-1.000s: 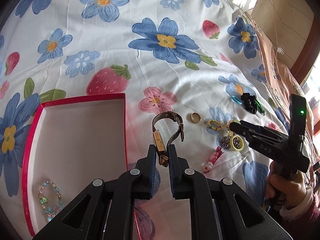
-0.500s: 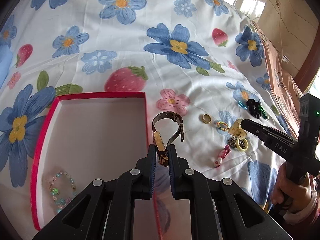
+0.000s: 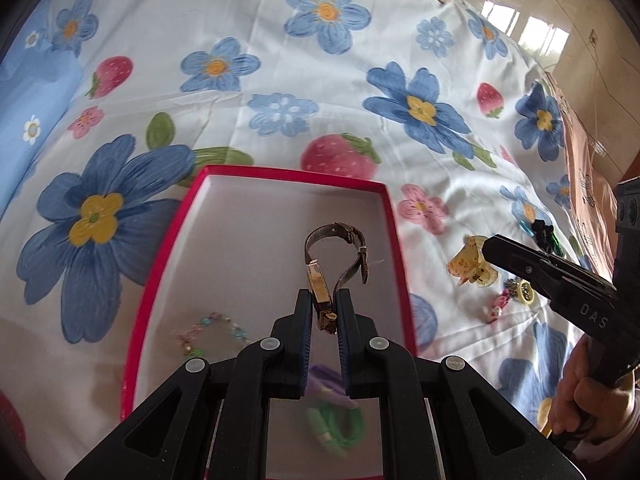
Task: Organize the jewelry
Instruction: 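Carry the gold watch and yellow claw clip over the red box, then open both grippers to set the watch and claw clip in the box, then withdraw both grippers from the box toward the remaining jewelry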
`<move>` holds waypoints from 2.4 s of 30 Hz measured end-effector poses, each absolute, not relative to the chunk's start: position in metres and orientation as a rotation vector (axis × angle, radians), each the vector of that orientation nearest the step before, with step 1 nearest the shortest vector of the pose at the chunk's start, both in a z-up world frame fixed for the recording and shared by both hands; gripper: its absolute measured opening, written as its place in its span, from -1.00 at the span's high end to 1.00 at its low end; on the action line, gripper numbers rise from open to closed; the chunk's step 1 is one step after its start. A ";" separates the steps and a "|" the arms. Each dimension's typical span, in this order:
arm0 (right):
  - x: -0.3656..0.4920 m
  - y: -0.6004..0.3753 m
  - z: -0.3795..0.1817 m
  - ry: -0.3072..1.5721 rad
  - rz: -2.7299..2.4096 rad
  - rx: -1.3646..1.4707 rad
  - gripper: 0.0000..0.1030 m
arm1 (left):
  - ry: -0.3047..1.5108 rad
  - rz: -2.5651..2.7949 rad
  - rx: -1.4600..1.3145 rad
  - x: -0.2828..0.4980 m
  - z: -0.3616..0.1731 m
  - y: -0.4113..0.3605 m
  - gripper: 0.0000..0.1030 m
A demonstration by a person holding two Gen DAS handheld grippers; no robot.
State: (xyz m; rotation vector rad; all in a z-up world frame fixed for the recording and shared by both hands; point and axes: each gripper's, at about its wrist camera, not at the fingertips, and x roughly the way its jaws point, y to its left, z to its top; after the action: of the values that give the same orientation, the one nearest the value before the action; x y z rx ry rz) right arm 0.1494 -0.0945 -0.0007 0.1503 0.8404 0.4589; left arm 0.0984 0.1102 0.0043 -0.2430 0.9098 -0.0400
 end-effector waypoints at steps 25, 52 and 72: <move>0.200 0.004 -0.061 0.951 0.557 0.029 0.76 | 1.016 0.084 -0.205 0.166 -0.060 0.153 0.79; 0.192 -0.002 -0.064 0.984 0.565 0.046 0.51 | 1.036 0.103 -0.194 0.157 -0.060 0.148 0.27; 0.145 -0.077 -0.019 0.904 0.501 0.151 0.25 | 0.950 0.064 -0.250 0.104 -0.009 0.119 -0.12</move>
State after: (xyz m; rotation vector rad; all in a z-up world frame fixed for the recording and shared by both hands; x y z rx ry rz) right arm 0.1451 -0.0767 -0.0188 0.1511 0.9039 0.5012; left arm 0.1043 0.1191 -0.0092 -0.2500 0.9498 0.0640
